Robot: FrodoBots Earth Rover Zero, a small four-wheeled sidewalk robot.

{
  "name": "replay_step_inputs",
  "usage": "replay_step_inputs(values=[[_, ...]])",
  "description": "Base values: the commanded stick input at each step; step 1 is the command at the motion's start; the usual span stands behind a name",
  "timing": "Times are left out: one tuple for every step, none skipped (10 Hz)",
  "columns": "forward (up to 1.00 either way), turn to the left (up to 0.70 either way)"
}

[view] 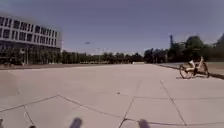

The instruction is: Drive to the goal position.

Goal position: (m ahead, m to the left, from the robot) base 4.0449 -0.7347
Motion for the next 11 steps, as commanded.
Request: replay_step_inputs(values=[[1.00, 0.00], [1.00, 0.00], [1.00, 0.00], [1.00, 0.00], [1.00, 0.00], [1.00, 0.00], [1.00, 0.00], [1.00, 0.00], [1.00, 0.00], [1.00, -0.31], [1.00, -0.23]])
